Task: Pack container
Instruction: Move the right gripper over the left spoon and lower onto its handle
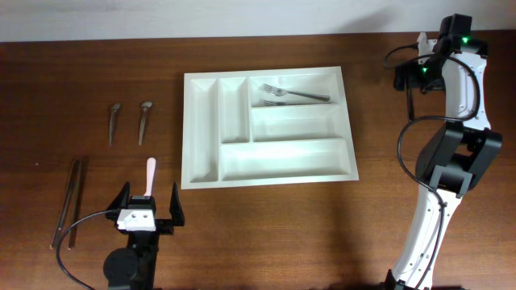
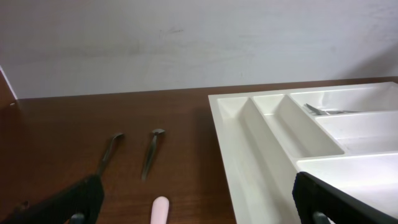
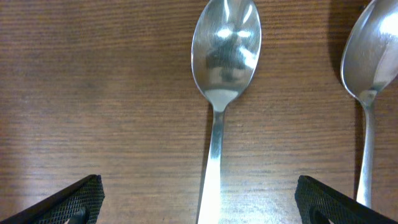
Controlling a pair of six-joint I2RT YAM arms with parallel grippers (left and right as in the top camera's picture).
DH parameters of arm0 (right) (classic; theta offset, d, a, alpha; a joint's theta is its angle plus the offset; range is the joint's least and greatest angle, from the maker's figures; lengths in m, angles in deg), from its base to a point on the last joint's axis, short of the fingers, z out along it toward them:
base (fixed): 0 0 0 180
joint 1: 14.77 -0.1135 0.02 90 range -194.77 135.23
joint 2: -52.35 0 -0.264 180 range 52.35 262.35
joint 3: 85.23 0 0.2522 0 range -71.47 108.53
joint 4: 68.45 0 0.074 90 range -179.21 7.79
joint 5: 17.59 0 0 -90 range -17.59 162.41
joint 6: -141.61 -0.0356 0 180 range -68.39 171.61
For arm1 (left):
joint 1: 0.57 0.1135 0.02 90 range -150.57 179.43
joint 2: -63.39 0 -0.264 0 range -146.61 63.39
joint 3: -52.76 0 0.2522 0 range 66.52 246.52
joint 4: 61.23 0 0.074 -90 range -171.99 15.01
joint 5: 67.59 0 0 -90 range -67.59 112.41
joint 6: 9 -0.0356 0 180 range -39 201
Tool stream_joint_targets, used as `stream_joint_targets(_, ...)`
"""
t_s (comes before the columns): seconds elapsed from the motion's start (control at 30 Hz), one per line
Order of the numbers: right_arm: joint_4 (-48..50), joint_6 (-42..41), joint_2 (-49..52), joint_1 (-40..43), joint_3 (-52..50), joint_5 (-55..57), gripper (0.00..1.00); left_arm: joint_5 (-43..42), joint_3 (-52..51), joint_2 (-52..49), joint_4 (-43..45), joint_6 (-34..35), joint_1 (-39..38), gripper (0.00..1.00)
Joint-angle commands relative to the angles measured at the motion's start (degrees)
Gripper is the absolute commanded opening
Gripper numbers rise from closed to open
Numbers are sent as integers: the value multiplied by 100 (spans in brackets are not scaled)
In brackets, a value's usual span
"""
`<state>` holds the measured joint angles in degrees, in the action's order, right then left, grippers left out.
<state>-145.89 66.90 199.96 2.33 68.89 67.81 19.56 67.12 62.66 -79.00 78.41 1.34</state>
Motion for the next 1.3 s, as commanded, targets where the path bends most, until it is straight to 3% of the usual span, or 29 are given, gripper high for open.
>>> stream_joint_targets(0.0,114,57,85,-20,-31,-20,99,-81,-9,39,-37,-70,13,99)
stream_joint_targets(1.27,-236,378,417,-15,-33,-74,99,-81,-9,39,-37,-70,13,99)
